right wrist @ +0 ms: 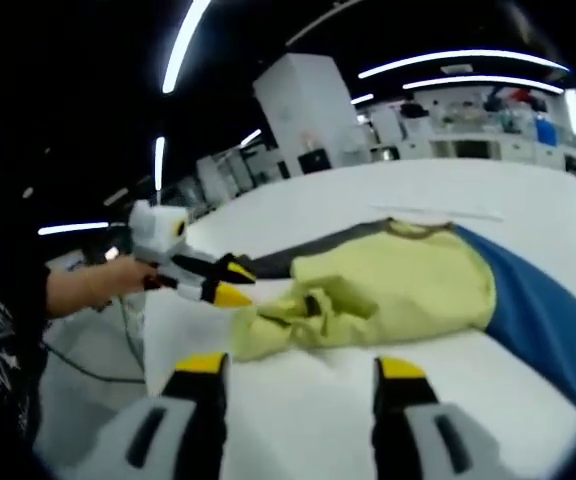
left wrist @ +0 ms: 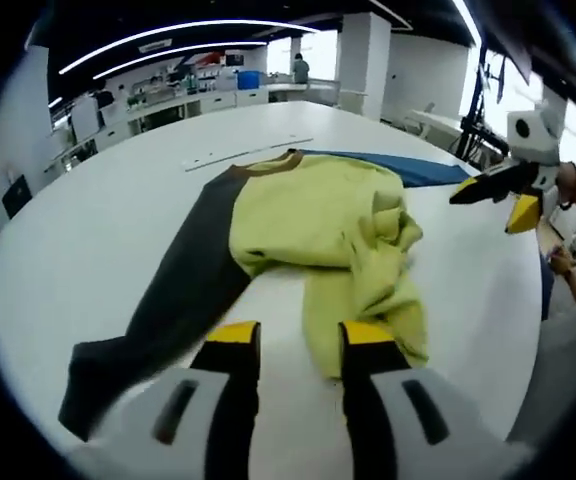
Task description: Fold the garment on the visible template until the final outline fits inside the template.
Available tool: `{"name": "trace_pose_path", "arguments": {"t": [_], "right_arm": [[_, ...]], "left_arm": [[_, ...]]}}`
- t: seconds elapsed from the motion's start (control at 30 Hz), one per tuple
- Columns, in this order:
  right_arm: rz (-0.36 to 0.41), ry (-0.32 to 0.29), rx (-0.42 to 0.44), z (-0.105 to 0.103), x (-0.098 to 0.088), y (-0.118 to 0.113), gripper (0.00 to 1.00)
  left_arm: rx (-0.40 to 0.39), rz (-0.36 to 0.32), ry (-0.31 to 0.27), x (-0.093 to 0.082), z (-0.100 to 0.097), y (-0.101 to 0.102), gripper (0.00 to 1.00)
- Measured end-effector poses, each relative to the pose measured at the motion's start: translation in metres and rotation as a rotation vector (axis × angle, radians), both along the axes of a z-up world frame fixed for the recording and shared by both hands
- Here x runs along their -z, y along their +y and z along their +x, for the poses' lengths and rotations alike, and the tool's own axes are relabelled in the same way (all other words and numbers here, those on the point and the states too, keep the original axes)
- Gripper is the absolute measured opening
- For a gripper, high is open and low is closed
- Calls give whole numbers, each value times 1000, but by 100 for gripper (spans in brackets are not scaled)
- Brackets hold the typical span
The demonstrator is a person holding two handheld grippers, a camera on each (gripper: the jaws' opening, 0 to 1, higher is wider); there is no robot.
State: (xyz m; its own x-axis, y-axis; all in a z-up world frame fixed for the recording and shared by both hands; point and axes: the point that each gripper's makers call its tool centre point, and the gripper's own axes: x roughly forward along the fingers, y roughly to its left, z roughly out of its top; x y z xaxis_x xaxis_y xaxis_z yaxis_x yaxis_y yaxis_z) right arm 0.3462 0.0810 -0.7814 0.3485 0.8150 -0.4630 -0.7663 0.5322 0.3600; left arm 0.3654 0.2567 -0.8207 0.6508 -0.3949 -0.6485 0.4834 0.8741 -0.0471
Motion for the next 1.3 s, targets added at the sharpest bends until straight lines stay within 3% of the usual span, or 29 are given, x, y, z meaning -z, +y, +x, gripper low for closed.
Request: {"name": "trace_pose_path", "arguments": {"t": [0.37,0.7,0.93,1.13,1.3], "right_arm": [[13,-7,-1,18,10,22,41],[-27,4,-10,26,30,35,30],[-25,3,5,30,34,39,19],[-25,1,21,32,40,40,1],[-28,-10,28,34,37,38,0]], "left_arm": [[22,25,-3,8,-4,-7,19],[72,62,-11,17,-1,-8,15],[25,26,11,20,-1,-7,12],[-12,6,23,21,-1,-6,6],[-17,2,20,17,-3,-6,1]]}}
